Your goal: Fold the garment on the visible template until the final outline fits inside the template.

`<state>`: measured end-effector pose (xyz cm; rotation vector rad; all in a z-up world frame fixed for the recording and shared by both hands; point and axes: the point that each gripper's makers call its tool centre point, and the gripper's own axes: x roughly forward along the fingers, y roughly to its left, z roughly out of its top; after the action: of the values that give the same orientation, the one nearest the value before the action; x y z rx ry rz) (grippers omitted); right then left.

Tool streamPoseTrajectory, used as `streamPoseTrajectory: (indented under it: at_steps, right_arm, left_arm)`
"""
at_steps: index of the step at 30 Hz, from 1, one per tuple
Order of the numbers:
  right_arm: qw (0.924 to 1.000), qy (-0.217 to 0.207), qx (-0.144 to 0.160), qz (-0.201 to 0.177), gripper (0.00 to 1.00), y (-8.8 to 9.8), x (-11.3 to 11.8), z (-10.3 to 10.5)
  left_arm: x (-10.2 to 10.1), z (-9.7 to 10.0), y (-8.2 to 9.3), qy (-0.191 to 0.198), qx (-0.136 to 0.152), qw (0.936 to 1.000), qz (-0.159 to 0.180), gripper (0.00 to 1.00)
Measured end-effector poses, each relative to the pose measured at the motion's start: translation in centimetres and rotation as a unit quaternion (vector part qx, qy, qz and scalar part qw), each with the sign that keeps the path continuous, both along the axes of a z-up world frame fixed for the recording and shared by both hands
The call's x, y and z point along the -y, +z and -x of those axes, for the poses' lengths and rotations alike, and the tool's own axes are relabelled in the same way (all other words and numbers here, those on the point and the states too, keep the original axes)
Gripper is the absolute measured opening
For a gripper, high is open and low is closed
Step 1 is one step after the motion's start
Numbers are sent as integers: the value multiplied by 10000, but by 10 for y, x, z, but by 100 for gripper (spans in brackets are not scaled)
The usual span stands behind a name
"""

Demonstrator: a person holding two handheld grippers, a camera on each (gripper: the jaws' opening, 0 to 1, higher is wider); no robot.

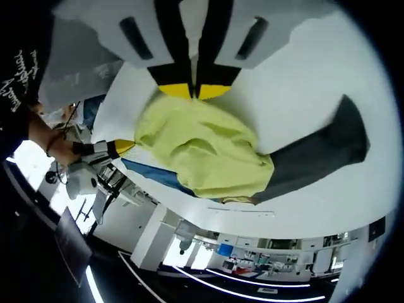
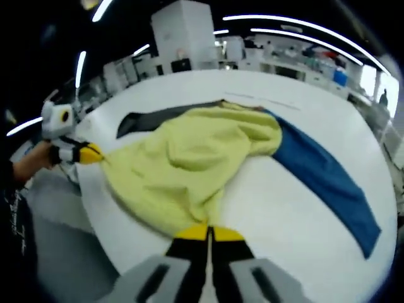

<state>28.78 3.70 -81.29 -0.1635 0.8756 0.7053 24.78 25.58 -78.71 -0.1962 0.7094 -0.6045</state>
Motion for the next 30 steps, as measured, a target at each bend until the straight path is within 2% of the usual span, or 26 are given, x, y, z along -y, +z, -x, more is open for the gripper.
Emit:
streamPoseTrajectory:
  at_steps: [11,15,18,22,27,30]
  right_arm:
    - [9997,2,-189,-128,0,-12,-6,10]
    - [9986,-231,-174,-443,1,-7,-5,-1]
    - [9985,-238,-217,-440,8,-8,-3,-6]
    - [9981,-164,-273,-526,12,-12,-8,-11]
    - [9979,-8,-380,-520,12,-20,-14,-13]
    - [9978,31,-443,-488,9,-26,-15,-14]
  left_arm:
    - [-8,7,-10,104,-190,9996,-154,0]
    - [-11,6,-11,149,-217,9995,-144,0]
    - [-13,5,-13,165,-233,9994,-198,0]
    - [-15,5,-16,174,-258,9990,-311,0]
    - [-18,6,-19,180,-302,9987,-370,0]
    - [-18,5,-19,199,-307,9987,-368,0]
